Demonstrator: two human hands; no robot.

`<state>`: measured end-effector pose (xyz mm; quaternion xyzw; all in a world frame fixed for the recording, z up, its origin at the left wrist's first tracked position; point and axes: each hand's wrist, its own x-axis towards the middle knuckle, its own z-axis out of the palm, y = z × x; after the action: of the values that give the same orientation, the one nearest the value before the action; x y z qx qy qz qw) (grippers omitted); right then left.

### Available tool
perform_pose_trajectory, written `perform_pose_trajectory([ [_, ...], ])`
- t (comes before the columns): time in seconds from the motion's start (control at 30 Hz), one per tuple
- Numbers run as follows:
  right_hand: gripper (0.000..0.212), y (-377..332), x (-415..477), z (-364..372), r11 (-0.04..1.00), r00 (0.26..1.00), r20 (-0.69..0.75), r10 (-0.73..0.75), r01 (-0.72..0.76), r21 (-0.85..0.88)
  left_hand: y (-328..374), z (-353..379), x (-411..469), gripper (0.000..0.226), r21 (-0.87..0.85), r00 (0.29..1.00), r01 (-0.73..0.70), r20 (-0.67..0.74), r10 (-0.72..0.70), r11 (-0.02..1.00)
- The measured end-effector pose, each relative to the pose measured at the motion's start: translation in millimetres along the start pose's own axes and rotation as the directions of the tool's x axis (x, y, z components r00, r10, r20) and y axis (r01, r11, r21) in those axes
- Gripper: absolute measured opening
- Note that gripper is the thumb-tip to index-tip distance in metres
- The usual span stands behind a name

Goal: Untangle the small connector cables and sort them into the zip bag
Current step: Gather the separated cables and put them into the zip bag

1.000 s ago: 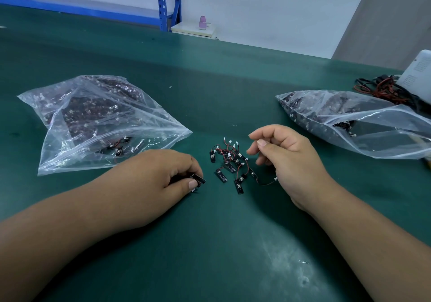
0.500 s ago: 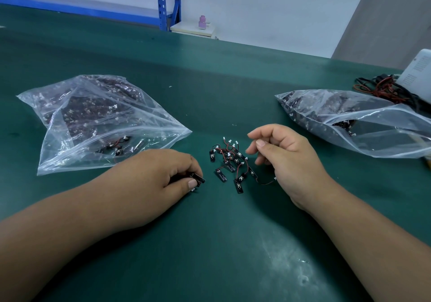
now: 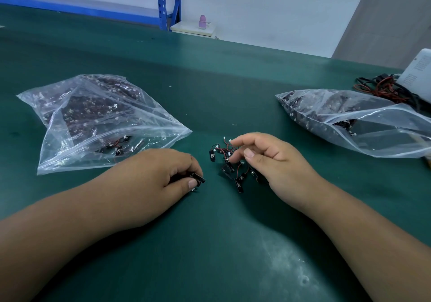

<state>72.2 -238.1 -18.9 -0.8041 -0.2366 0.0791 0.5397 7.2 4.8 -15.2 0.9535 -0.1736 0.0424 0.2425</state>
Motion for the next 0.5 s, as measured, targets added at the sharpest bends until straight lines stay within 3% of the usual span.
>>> perform_pose_trajectory([
  [0.23,0.027,0.3,0.6,-1.7,0.999,1.0,0.029,-0.01,0.011,-0.033,-0.3,-0.2,-0.2,0.019,-0.013,1.0,0.001,0.005,-0.001,1.0],
  [0.4,0.029,2.2,3.0,-3.0,0.998,0.991,-0.129,-0.032,0.039,0.052,-1.0,-0.4,-0.4,0.019,-0.011,1.0,0.0,0.005,0.0,1.0],
  [0.5,0.028,4.8,3.7,-2.1,0.999,0.989,-0.145,-0.034,0.039,0.034,-1.7,-0.1,0.0,0.018,-0.012,1.0,0.001,0.001,-0.001,1.0],
])
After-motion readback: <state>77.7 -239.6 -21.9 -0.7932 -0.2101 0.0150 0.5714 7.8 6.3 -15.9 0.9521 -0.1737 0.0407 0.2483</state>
